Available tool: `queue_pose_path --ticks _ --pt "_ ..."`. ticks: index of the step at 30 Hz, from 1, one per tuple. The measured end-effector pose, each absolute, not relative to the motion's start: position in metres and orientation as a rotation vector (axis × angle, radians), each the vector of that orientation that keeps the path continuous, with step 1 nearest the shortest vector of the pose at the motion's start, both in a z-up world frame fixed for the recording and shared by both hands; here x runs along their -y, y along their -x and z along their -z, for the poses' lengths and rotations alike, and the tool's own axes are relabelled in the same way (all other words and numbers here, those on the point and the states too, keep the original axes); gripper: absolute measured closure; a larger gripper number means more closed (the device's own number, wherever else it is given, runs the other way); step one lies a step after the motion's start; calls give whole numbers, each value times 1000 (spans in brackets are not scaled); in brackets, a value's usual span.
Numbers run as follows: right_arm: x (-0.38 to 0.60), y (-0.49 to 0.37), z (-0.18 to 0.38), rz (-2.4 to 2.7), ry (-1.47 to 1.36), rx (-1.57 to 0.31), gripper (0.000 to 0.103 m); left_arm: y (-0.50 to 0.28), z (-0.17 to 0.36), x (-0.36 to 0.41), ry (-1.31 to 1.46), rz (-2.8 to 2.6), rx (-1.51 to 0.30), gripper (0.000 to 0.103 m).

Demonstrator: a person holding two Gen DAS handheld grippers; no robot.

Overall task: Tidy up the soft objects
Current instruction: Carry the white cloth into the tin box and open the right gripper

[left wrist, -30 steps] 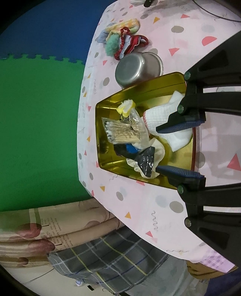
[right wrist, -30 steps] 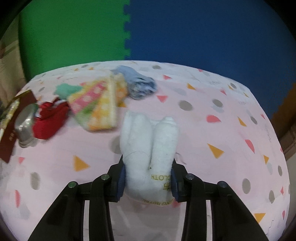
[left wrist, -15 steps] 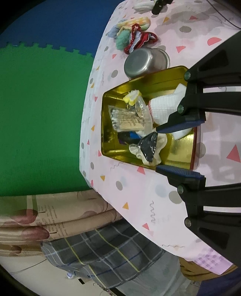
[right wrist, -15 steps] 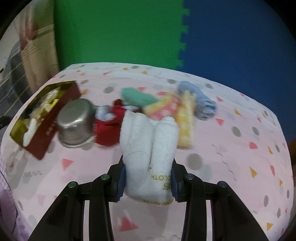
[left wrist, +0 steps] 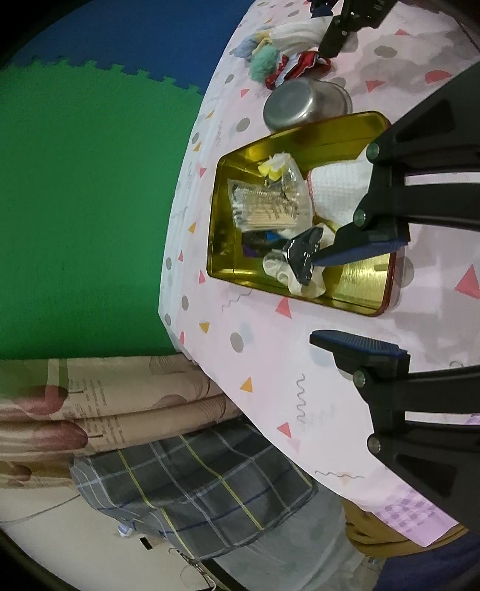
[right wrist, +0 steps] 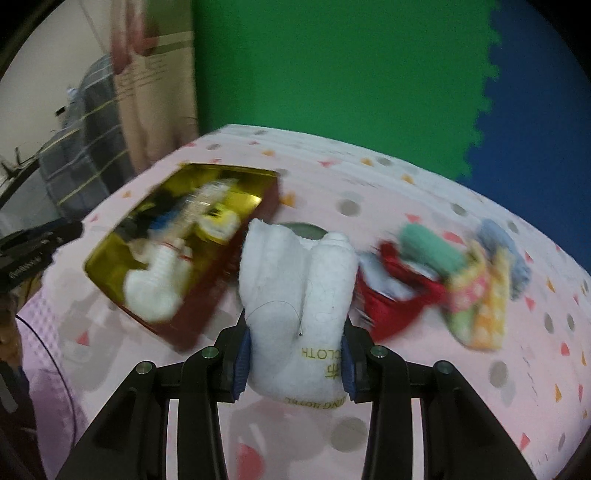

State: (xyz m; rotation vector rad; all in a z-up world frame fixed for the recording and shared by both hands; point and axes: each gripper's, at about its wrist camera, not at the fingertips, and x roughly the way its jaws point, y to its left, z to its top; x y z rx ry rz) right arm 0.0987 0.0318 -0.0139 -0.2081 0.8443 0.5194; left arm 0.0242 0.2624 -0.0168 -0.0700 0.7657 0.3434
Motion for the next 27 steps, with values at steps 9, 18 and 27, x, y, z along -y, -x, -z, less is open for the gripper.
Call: queue_pose_path --ticks 9,18,27 --pt "-106 -98 13 -654 246 -842 67 -19 15 -281 124 -394 -770 67" --pt "-157 -107 29 -704 278 -876 67 -18 16 -301 189 -425 -787 67" --pt "-170 -127 51 -656 311 -901 66 -18 16 -301 192 -427 -795 67"
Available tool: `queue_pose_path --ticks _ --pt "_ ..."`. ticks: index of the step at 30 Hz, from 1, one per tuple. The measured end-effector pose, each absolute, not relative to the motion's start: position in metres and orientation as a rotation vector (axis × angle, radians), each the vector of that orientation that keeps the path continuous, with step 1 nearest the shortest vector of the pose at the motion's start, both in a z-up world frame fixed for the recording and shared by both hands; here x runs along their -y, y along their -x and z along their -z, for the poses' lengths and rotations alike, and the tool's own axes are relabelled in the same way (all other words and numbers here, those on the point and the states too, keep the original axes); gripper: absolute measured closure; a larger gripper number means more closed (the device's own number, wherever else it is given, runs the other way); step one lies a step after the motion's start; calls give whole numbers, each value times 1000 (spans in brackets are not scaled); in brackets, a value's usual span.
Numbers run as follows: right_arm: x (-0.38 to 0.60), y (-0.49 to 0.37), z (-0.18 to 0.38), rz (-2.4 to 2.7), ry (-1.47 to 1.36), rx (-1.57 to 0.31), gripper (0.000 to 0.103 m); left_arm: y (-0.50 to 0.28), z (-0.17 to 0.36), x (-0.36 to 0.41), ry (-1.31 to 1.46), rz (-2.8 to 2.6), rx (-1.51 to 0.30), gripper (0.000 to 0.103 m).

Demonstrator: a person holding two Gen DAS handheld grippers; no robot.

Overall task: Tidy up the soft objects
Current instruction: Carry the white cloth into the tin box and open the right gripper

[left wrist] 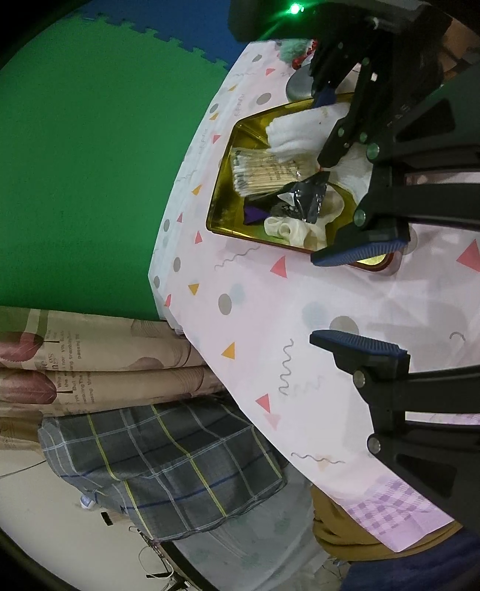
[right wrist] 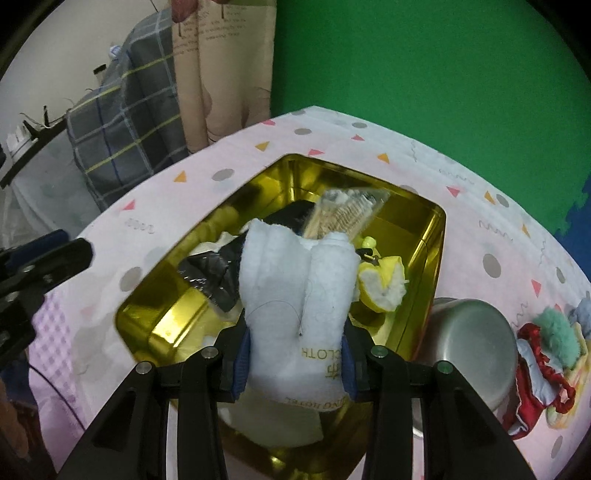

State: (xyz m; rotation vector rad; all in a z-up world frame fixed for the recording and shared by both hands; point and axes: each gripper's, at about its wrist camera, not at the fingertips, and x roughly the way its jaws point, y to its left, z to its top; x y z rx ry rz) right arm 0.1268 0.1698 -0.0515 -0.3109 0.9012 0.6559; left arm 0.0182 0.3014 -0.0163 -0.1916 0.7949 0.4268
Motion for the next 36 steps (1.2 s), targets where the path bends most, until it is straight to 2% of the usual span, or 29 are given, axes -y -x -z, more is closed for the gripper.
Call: queue_pose_path --ticks 5,12,20,36 --pt "-169 -127 52 -655 307 -895 55 -19 18 -299 183 -424 -796 67" --pt "-161 -117 41 -653 306 -866 30 -22 23 -299 173 -430 -806 67" --pt "-145 -100 24 -685 276 -839 26 -23 27 -296 150 -428 -811 67" --pt "-71 -66 6 -652 228 -811 26 -24 26 -287 114 -418 -807 67"
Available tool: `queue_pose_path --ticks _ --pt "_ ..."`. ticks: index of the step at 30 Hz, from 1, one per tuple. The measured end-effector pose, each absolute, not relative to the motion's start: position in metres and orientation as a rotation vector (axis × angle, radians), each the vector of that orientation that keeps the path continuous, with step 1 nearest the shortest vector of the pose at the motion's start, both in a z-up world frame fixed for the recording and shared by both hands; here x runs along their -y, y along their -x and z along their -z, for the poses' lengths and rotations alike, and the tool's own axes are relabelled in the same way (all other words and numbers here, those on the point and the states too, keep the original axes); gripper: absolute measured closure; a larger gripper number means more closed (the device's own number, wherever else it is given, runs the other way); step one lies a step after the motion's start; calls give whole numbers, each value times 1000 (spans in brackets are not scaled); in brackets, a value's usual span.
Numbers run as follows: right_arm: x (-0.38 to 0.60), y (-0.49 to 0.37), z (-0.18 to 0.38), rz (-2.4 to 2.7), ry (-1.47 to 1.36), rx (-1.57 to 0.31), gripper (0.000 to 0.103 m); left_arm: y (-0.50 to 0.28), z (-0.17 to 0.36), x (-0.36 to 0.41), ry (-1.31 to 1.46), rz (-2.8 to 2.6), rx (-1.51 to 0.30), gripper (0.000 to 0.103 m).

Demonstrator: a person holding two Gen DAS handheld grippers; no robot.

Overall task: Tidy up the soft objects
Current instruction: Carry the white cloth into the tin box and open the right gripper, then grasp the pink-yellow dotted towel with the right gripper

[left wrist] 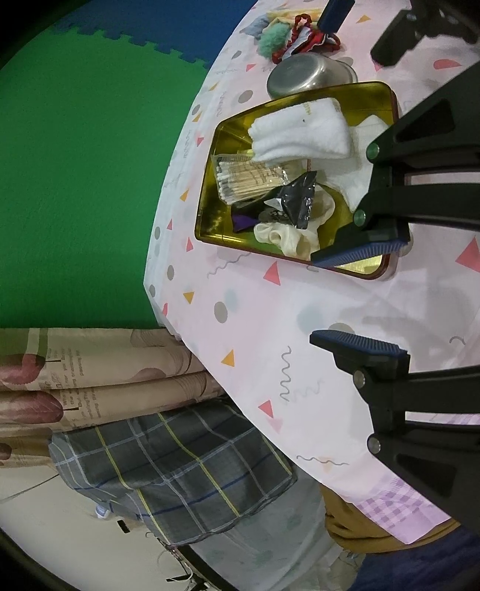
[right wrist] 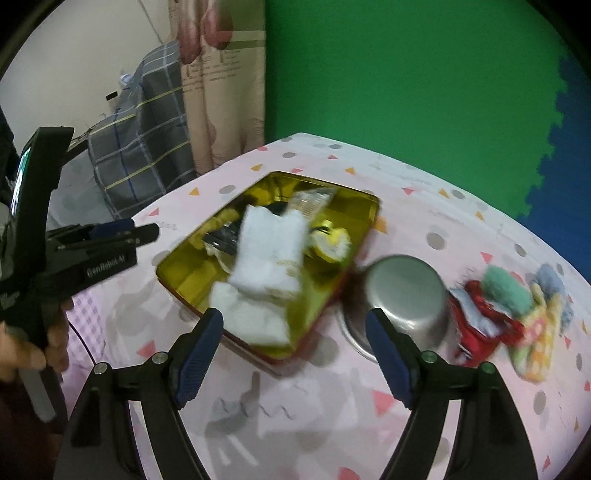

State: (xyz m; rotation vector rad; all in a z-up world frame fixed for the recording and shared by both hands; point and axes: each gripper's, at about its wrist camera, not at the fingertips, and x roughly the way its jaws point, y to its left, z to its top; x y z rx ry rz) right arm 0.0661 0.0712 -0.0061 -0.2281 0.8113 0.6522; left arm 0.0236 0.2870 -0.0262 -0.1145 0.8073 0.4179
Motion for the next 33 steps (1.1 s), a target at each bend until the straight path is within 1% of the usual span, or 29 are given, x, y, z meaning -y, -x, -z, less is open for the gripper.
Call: queue_pose_path --ticks 21,27,33 --pt "127 -95 51 -230 107 -885 26 -25 26 -264 38 -389 -800 67" --pt "154 -107 62 -180 73 -886 26 -26 24 -253 24 -349 -794 67" --pt "160 -131 67 -168 33 -871 26 -27 20 -241 19 -306 -796 67"
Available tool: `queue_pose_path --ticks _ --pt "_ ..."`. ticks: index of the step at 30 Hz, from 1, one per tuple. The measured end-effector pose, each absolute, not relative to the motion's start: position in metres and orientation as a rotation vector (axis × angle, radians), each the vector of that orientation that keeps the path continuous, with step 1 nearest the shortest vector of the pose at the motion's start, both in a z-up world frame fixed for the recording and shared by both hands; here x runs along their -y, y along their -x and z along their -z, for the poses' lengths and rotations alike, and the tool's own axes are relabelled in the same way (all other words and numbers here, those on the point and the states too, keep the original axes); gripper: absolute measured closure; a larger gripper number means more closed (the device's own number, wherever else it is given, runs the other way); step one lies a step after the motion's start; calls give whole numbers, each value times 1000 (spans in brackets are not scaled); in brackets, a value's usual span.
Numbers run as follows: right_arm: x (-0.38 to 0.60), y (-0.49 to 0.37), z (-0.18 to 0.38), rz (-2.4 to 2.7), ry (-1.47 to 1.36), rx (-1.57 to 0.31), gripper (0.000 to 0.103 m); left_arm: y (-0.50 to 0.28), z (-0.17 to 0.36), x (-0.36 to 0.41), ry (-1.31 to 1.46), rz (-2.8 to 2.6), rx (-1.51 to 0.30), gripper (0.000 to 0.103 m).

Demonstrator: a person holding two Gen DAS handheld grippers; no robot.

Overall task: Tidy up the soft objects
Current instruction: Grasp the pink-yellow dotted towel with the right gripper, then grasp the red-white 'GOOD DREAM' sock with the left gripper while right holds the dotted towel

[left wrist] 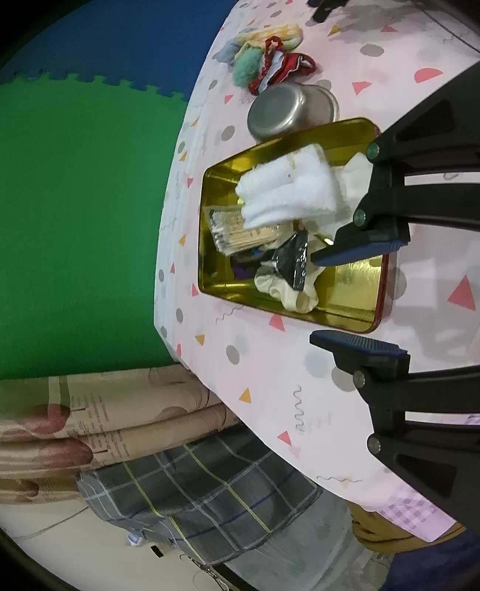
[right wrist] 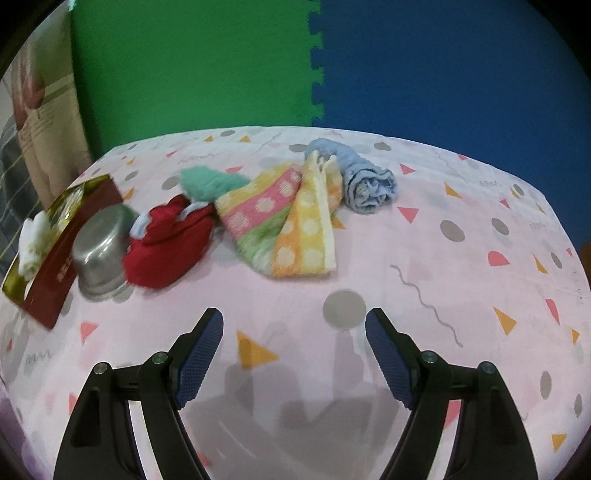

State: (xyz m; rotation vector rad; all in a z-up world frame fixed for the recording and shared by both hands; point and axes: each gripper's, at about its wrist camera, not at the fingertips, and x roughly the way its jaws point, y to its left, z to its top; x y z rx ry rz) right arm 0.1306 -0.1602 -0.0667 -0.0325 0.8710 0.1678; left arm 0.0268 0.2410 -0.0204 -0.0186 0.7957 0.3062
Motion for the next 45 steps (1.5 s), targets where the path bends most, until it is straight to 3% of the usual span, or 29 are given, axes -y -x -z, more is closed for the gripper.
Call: queue_pose_path --ticks 6,9,17,19,22,24,27,43,45 --pt "148 -163 68 -187 42 -866 26 -29 16 -225 -2 -264 -807 67" --pt "140 -179 71 -182 47 -869 15 -31 14 -215 -4 -238 -808 67" --pt "135 -218 80 -151 4 -879 15 -49 13 -183 -28 -148 -823 67" --pt "133 -223 87 -145 28 -890 18 -54 15 -173 -35 -126 -828 67" --pt "134 -225 93 -156 14 -904 31 -61 18 -161 -48 -97 -835 67" --pt "135 -223 91 -163 7 -897 51 -64 19 -152 -58 -75 -836 67" --pt "139 -217 92 -171 -8 -896 61 -70 21 -139 -65 -41 -843 67" --pt "189 -139 91 -161 -51 -902 65 -90 28 -64 -53 166 -881 67" --pt "196 -131 91 -149 -53 -903 65 -91 28 -55 -40 206 -874 60"
